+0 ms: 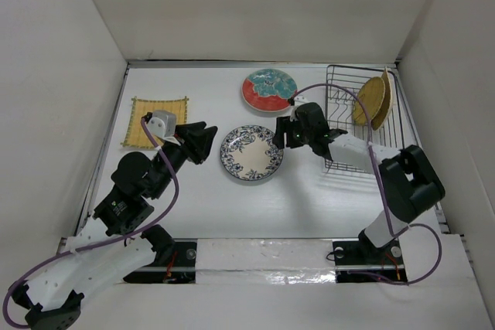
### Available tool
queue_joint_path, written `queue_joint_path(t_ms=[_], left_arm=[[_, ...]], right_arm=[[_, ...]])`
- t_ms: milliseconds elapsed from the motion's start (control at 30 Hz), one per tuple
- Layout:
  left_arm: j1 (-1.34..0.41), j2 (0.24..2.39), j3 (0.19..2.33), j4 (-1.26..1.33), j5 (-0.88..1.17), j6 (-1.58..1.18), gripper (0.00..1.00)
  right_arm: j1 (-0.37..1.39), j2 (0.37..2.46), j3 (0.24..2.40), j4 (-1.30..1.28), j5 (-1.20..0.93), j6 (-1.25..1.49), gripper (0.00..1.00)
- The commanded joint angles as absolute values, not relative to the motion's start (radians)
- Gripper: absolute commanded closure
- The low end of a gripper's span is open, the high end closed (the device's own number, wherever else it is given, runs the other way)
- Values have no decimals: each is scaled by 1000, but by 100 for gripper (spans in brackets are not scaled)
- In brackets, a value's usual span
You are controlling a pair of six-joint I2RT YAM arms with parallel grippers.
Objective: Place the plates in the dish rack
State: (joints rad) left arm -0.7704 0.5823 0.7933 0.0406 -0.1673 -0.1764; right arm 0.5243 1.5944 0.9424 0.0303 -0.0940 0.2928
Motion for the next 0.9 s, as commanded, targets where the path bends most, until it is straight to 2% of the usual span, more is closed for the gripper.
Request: queue_joint_path(t_ms=[0,233,333,500,700,800,833,867], left_arm=[[-769,578,787,89,-173,-166,65],[-769,575,787,92,-169,-160,57],[-769,569,779,100,-176,-160,56],[-769,569,782,98,-163,-160,55],[-769,571,785,97,-161,-163,55],[-769,572,779,100,-175,-160,55],[-769,574,784,94,-170,-161,55],[-769,569,787,92,-166,-161,55]], right_arm=[[525,1672,1000,61,-163,310,32],[506,1808,1052,86,-150,328,31],[495,1845,1051,130,-196,359,35],[486,1920,1019,268,-388,451,51],[508,1983,1014,337,-425,514,65],[517,1991,991,373,-436,546,78],[517,1994,989,382,-439,552,88],[517,1997,989,385,-445,554,93]])
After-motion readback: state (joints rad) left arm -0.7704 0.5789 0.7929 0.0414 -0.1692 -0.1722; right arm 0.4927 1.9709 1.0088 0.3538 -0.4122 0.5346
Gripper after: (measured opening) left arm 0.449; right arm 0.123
